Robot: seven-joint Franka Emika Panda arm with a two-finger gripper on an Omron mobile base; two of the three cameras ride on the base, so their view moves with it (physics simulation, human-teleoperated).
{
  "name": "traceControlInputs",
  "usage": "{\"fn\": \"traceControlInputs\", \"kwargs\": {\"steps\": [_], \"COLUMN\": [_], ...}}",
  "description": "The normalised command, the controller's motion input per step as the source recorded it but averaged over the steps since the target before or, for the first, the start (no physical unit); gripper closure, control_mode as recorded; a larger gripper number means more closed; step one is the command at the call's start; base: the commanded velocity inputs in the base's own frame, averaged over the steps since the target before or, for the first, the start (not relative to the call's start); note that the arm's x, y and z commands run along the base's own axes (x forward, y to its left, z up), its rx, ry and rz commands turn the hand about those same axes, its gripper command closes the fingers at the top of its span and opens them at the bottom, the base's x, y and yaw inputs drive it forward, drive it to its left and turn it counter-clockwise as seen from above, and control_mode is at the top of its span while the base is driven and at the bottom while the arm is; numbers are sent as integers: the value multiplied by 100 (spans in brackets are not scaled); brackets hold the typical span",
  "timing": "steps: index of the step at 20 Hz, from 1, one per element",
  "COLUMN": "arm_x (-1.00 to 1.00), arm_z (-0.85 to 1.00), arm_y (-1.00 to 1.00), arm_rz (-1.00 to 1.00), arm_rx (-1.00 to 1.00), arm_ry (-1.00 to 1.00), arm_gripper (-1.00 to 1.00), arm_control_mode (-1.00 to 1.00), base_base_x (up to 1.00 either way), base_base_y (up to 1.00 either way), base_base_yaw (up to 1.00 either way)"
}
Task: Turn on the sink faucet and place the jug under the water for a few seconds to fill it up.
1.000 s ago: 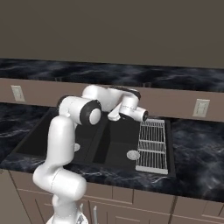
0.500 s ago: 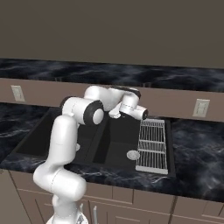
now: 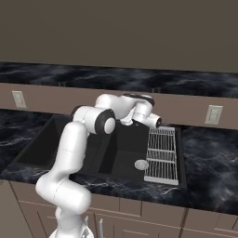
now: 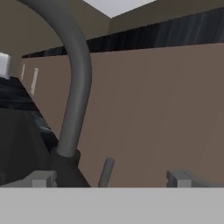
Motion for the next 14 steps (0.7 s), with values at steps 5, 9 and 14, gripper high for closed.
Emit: {"fn": "traceControlInputs", "kwargs": {"steps": [5, 9, 14], "arm_x": [30, 29, 16], "arm_z": [-42, -30, -18], "arm_y": [0, 0, 2], "arm_rz": [0, 0, 0], "arm_rx": [0, 0, 0], "arm_ry": [0, 0, 0], "arm_gripper": [-100, -100, -100], "arm_control_mode": [-100, -100, -100], "base_base_x": [0, 0, 0], "base_base_y": [0, 0, 0], "base_base_yaw": [0, 0, 0]}}
